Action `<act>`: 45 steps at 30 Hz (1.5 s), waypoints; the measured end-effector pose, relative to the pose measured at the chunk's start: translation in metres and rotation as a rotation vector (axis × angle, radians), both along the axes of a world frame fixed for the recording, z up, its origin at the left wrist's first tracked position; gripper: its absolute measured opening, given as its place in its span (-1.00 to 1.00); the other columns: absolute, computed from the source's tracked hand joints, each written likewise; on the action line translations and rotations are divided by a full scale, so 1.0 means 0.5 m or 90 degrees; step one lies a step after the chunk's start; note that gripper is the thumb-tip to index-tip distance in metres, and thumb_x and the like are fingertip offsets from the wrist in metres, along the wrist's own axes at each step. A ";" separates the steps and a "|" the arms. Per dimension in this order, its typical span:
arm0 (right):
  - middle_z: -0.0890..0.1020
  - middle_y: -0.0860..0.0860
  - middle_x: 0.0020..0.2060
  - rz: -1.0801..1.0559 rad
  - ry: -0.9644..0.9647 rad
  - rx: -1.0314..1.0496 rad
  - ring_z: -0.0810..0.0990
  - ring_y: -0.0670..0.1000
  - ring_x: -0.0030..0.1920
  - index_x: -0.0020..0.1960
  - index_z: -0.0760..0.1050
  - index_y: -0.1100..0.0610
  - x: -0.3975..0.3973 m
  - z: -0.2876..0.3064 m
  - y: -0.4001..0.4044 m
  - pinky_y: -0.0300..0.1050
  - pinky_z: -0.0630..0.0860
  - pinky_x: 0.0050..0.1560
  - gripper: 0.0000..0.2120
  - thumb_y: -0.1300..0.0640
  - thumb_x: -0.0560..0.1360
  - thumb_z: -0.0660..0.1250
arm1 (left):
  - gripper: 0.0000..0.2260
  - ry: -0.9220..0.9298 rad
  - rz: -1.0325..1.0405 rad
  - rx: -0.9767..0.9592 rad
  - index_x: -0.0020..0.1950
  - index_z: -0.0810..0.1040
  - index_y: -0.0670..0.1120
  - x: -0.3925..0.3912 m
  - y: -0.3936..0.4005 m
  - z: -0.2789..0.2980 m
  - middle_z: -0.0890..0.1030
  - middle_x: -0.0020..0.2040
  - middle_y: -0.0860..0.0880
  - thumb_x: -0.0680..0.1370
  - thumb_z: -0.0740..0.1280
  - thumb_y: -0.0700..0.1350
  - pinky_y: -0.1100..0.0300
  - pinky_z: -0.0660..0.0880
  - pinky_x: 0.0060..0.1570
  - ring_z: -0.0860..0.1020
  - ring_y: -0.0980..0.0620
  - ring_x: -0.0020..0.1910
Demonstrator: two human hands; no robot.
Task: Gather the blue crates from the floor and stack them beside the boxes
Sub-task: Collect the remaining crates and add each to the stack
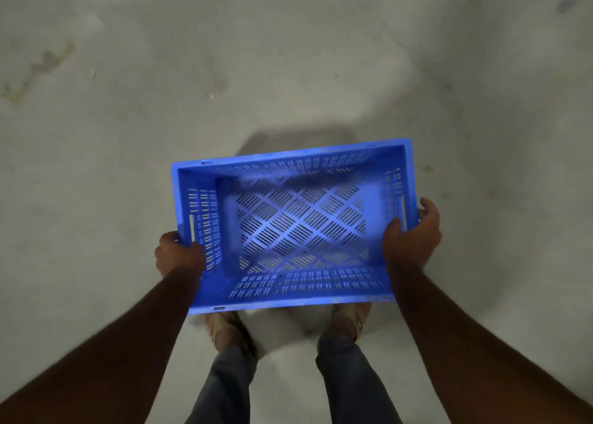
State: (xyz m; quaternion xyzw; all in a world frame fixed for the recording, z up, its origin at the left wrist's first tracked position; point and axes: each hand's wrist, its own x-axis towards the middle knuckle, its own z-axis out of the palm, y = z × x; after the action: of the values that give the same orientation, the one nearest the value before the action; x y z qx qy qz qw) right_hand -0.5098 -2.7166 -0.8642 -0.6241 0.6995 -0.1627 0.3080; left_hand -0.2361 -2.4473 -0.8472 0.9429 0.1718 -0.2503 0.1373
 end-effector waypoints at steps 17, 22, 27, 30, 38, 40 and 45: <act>0.70 0.21 0.04 0.257 -0.219 -0.134 0.61 0.26 0.10 0.14 0.66 0.20 0.330 0.946 0.382 0.19 0.47 0.24 -0.66 0.04 0.45 0.43 | -0.62 -0.289 0.438 -0.280 0.21 0.63 -0.11 -0.028 0.571 0.927 0.70 0.08 -0.12 0.43 0.28 -0.31 -0.04 0.58 0.19 0.66 -0.12 0.04; 0.71 0.18 -0.02 0.293 -0.359 -0.075 0.58 0.01 0.01 0.07 0.70 0.13 0.508 1.128 0.571 0.10 0.49 0.19 -0.65 -0.09 0.51 0.31 | -0.59 -0.396 0.514 -0.330 0.28 0.58 -0.16 0.005 0.784 1.056 0.67 0.14 -0.14 0.45 0.24 -0.30 -0.02 0.55 0.25 0.64 -0.10 0.08; 0.71 0.15 -0.03 0.369 -0.419 -0.066 0.58 -0.01 0.00 0.02 0.70 0.10 0.662 1.226 0.774 0.00 0.48 0.17 -0.72 -0.05 0.47 0.35 | -0.60 -0.470 0.610 -0.373 0.30 0.57 -0.20 0.056 0.976 1.135 0.65 0.10 -0.10 0.48 0.23 -0.38 0.03 0.54 0.22 0.63 -0.08 0.05; 0.69 0.03 -0.09 0.481 -0.404 -0.053 0.62 -0.04 -0.05 -0.09 0.59 -0.14 0.742 1.264 0.881 -0.04 0.53 0.14 -0.83 0.09 0.38 0.34 | -0.58 -0.509 0.681 -0.396 0.29 0.56 -0.22 0.095 1.094 1.159 0.66 0.14 -0.19 0.45 0.23 -0.41 -0.01 0.57 0.21 0.64 -0.11 0.05; 0.70 0.10 0.04 0.713 -0.349 -0.019 0.59 -0.20 -0.15 -0.15 0.54 -0.14 1.010 1.254 1.167 -0.31 0.48 -0.01 -0.68 0.31 0.38 0.29 | -0.58 -0.581 0.789 -0.374 0.25 0.57 -0.22 0.238 1.417 1.164 0.67 0.10 -0.22 0.43 0.22 -0.46 -0.02 0.59 0.13 0.62 -0.09 -0.04; 0.70 0.07 0.05 0.743 -0.360 0.004 0.58 -0.26 -0.16 -0.15 0.55 -0.12 1.100 1.240 1.265 -0.39 0.46 -0.03 -0.70 0.29 0.38 0.27 | -0.57 -0.590 0.815 -0.363 0.24 0.58 -0.22 0.294 1.502 1.158 0.67 0.10 -0.22 0.42 0.21 -0.46 -0.01 0.59 0.11 0.63 -0.08 -0.05; 0.68 -0.16 -0.04 0.810 -0.376 0.033 0.66 0.16 -0.04 -0.19 0.54 -0.15 1.327 1.232 1.548 -0.11 0.53 0.05 -0.66 0.32 0.38 0.28 | -0.57 -0.645 0.877 -0.330 0.24 0.58 -0.23 0.443 1.745 1.178 0.67 0.10 -0.23 0.42 0.20 -0.47 -0.06 0.58 0.14 0.62 -0.08 -0.04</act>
State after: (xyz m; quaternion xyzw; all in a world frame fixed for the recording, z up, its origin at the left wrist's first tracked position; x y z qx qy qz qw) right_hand 0.1536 -1.9427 -0.2485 -0.8343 0.0889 -0.0969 0.5354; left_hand -0.0147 -1.5748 -0.2581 0.5675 0.5570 0.3031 0.5252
